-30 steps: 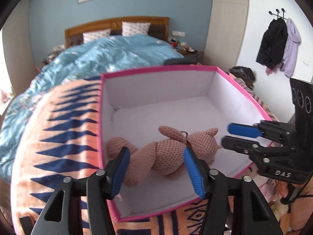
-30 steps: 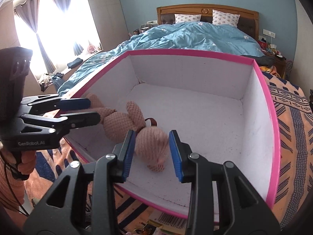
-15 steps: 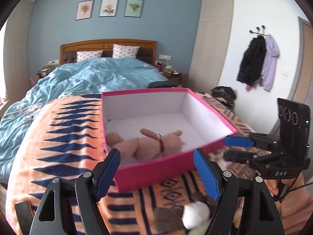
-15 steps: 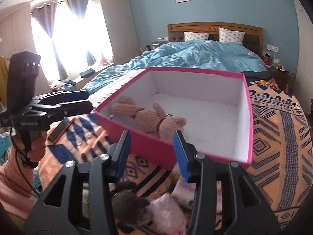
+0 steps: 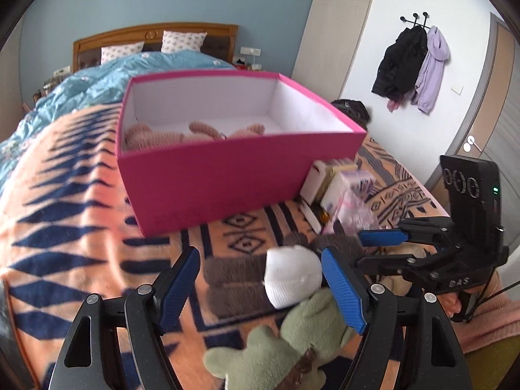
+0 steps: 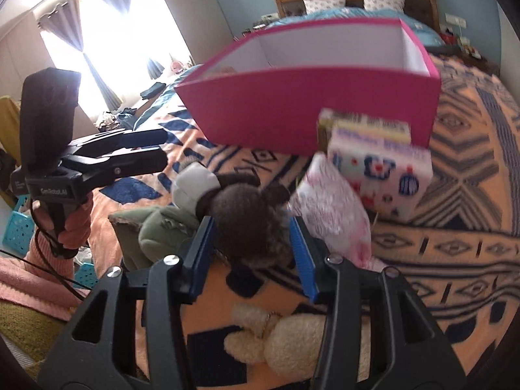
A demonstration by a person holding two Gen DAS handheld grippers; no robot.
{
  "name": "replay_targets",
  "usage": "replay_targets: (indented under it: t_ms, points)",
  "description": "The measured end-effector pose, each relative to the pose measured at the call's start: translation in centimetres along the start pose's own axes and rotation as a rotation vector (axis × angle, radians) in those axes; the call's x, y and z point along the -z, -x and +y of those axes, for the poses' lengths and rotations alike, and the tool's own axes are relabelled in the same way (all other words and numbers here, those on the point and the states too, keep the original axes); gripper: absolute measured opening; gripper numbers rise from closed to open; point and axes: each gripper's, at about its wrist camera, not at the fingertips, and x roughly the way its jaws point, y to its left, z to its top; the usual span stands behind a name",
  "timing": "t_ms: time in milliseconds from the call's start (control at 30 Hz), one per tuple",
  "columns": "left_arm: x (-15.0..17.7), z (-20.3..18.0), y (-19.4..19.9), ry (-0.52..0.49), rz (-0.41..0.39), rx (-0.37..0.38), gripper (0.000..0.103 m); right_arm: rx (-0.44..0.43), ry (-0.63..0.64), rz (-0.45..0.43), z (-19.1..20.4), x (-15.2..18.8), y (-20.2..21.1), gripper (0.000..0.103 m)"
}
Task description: Organize objects
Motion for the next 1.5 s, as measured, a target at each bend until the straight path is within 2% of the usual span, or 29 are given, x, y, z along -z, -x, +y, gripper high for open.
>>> replay_targets:
  t_ms: [133,333,500,633,833,1033,1133,1333,1500]
  points:
    - [1.0,0.0,-0.7,0.017,0.028,0.01,0.079,-0.04,-0.037,0.012,-0.3,0.1,-1.2,0.049]
    - [1.8,0.7,-1.3,0.042,0.062,0.016,0.079,-0.052,-0.007,0.006,1.0,-1.2,-2.6,0.051]
    - [2.1,1.5,-1.2,0.072,0.068,0.029,0.079,-0.044,-0.009,0.0,1.1,-2.3,-3.1,0.052]
    - [2.0,1.8,-1.5,0.079,0.075,0.032,0.078,-0.058,-0.046,0.013,0.4,-3.1,-3.7,0.059]
    - [1.8,1.5,-1.6,0.067,0.078,0.043,0.077,-0.087,-0.075,0.015,0.1,-4.4,-3.6,0.06]
    - [1.9,1.7,-1.8,0.084,0.089,0.047,0.063,-0.063,-0.04,0.033,0.6,-4.2,-4.0,0.057]
    - [1.7,1.8,-1.7,0.099,0.091,0.079,0.053,-0.066,-0.026,0.032,0.7,-4.0,-3.7,0.055]
    - [1.0,1.0,-1.2,0.089,0.07,0.065,0.052,-0.05,0.015,0.0,1.3,-3.8,-2.8,0.053]
    - [0.2,0.2,0.2,0.066,0.038,0.082,0.052,-0.042,0.035,-0.042,1.3,-4.1,-0.5,0.053]
